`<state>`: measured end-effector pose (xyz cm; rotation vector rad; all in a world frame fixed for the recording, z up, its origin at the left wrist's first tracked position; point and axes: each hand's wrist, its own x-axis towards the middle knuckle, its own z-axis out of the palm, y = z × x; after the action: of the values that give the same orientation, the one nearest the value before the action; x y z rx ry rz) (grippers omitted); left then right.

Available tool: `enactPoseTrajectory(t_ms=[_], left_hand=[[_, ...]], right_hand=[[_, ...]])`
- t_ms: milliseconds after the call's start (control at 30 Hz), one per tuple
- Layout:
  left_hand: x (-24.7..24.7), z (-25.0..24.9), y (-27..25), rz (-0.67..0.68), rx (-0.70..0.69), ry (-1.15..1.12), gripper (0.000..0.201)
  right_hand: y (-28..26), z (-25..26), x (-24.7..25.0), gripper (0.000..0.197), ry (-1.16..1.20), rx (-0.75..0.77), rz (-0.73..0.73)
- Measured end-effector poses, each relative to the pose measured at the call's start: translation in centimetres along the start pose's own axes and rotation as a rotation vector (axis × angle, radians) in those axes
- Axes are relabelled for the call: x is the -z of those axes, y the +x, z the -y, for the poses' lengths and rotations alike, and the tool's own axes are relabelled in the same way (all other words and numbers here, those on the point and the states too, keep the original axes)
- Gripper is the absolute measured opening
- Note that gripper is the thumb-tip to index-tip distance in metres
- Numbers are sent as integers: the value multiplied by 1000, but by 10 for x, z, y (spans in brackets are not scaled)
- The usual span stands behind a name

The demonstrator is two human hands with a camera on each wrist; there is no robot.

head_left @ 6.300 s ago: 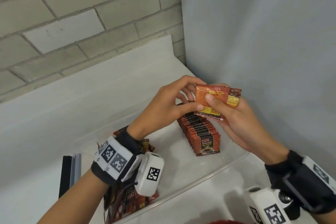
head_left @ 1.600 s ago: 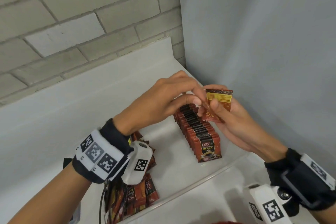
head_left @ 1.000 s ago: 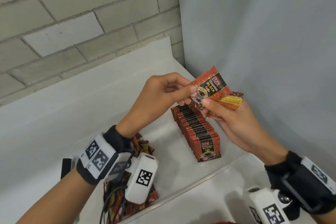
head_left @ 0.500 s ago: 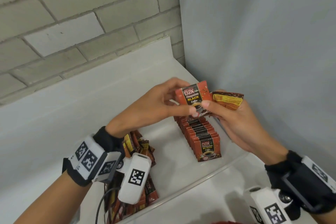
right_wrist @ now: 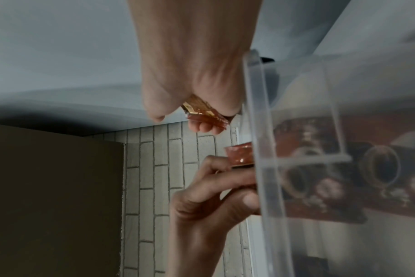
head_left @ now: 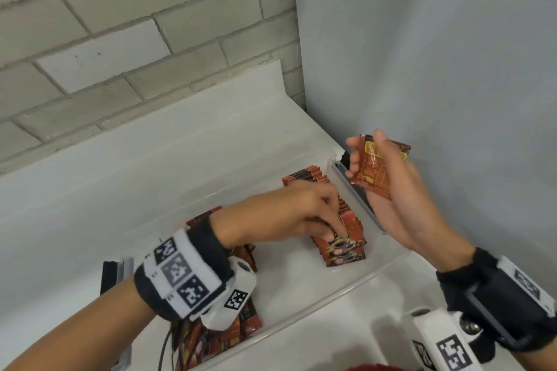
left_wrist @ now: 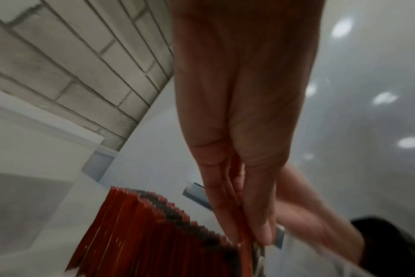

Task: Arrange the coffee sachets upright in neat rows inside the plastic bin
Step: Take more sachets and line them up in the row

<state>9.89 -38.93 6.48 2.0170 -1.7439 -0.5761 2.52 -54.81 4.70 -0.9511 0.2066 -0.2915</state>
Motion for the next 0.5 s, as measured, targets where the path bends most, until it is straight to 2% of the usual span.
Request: enactPoseTrajectory(t_ms=[133,233,400,500], left_hand=[[-21,6,10,50,-75,123,25],[-33,6,14,23,-134,231,24],[-41,6,14,11,-146,309,24],[-43,5,12,-10,-154,371,26]], right_hand=[[0,0,-1,45,-4,-3,-7],[-1,1,-2,45,2,-12,-9],[0,0,2,29,9,-48,-16],[-1,0,4,28,15,-74,-9]])
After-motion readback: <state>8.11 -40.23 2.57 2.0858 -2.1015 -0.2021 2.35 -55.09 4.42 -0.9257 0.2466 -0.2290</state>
